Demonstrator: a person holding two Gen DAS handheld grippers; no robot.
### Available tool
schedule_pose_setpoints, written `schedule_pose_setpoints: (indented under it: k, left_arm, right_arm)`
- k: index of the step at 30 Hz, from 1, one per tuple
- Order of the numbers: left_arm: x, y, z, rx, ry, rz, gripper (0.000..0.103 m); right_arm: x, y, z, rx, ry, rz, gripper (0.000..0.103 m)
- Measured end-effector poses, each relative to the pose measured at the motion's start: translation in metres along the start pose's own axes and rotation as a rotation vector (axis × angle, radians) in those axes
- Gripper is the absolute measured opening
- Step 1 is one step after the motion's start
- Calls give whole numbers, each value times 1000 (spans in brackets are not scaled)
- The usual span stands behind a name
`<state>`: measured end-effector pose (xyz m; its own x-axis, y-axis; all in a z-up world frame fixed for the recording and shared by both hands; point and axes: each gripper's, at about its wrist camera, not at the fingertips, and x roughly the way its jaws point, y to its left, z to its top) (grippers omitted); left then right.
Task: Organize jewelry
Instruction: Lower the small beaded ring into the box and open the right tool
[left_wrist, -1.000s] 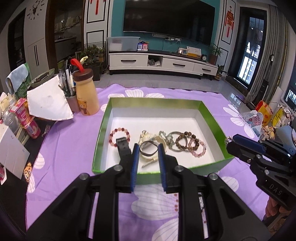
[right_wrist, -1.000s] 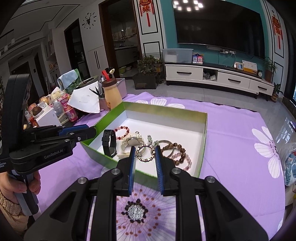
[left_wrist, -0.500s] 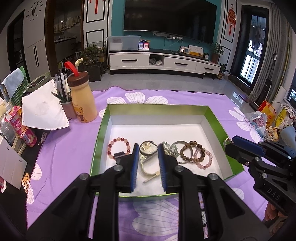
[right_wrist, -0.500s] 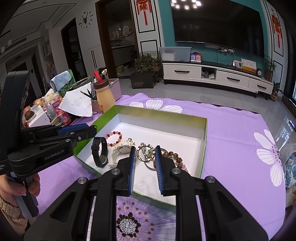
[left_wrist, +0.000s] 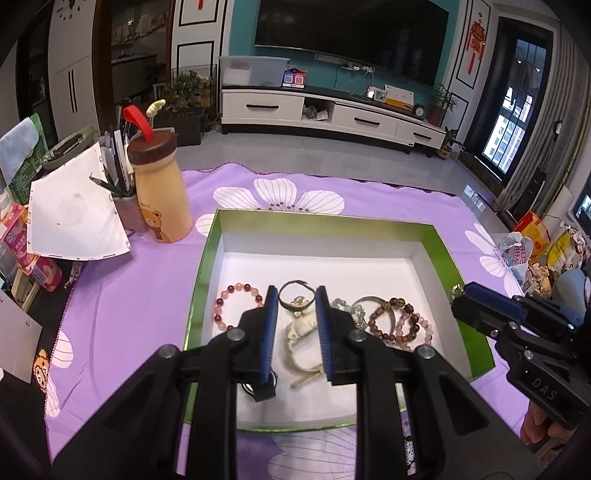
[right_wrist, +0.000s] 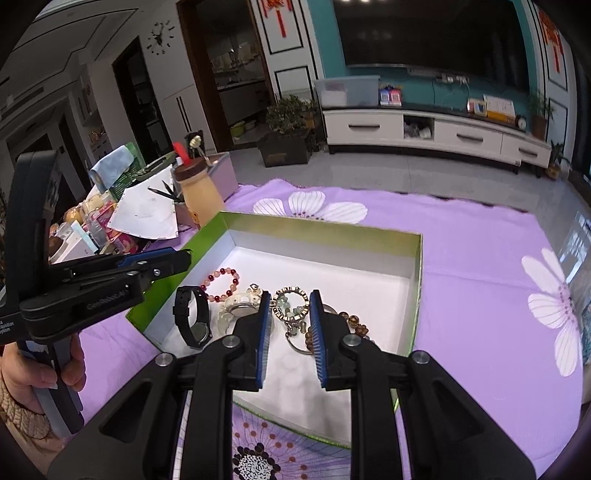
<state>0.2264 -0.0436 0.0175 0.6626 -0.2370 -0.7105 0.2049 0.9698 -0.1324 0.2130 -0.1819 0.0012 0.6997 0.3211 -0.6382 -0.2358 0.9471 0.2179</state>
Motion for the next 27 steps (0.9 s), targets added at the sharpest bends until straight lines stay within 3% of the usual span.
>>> schedule_pose_setpoints:
  k: [8, 27]
  left_arm:
    - [22, 13, 8, -45, 52, -31, 20]
    - [69, -5, 17, 8, 115, 50, 20]
  right_arm:
    - [15, -12, 10, 55, 27, 31, 20]
    - [52, -27, 16, 91, 82, 18, 20]
